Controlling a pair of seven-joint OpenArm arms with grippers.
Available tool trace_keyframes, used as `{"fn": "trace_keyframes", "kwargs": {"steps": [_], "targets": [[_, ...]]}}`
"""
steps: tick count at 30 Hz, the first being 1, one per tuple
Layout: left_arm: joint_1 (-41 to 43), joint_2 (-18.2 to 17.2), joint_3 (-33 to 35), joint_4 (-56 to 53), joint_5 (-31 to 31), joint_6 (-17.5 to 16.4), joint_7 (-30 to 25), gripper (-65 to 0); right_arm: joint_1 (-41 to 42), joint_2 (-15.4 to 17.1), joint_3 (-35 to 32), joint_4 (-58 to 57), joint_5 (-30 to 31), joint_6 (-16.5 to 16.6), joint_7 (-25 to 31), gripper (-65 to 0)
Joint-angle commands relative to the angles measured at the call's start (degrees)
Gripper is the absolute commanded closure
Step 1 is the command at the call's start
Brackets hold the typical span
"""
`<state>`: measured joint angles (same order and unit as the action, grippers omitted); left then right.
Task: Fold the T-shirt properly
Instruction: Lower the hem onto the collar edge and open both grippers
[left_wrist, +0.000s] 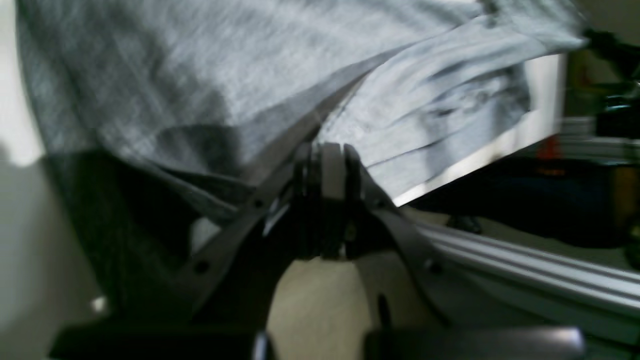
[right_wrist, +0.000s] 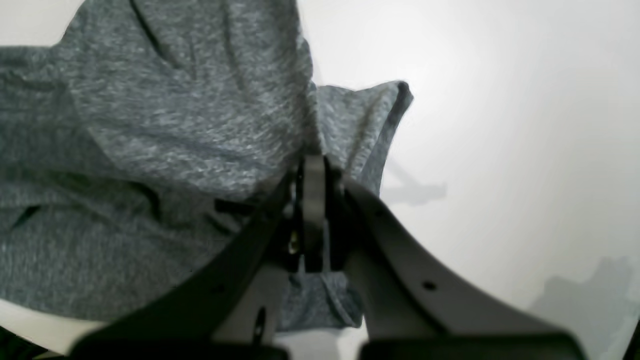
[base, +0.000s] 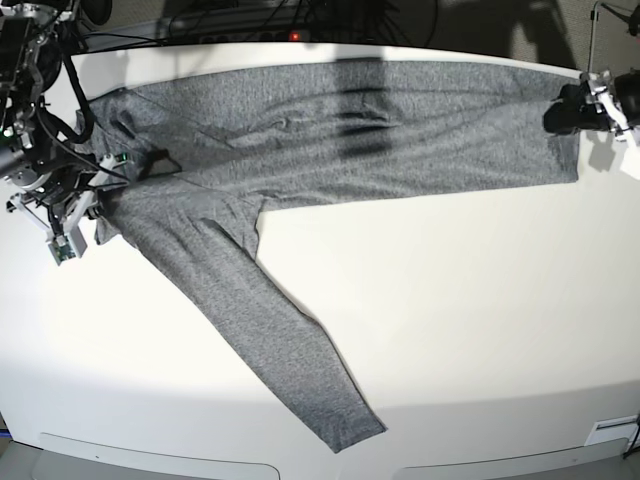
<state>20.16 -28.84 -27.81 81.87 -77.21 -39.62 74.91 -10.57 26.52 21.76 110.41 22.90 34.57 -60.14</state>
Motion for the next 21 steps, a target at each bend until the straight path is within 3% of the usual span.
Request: {"fn": "trace_keyframes", "kwargs": {"steps": [1, 6, 13, 21], "targets": [[-0.13, -1.14, -0.61, 0.74, 0.22, -0.38, -1.73, 0.0, -0.11, 1.29, 0.42, 1.14, 0.31, 0.13, 0.66, 0.0], [-0.13, -1.18, -0.61, 0.74, 6.40, -0.38, -4.87, 0.0, -3.28, 1.42, 0.42, 1.11, -0.15, 0.17, 0.44, 0.0], [-0.13, -1.18, -0.61, 0.74, 7.26, -0.38, -5.38, 0.0, -4.52, 1.42, 0.42, 1.11, -2.27, 0.17, 0.52, 0.0], [-0.13, -1.16, -0.61, 0.74, 12.70, -0.38, -6.43, 0.0, -4.57, 1.42, 0.42, 1.11, -3.61, 0.13, -0.44, 0.0]]}}
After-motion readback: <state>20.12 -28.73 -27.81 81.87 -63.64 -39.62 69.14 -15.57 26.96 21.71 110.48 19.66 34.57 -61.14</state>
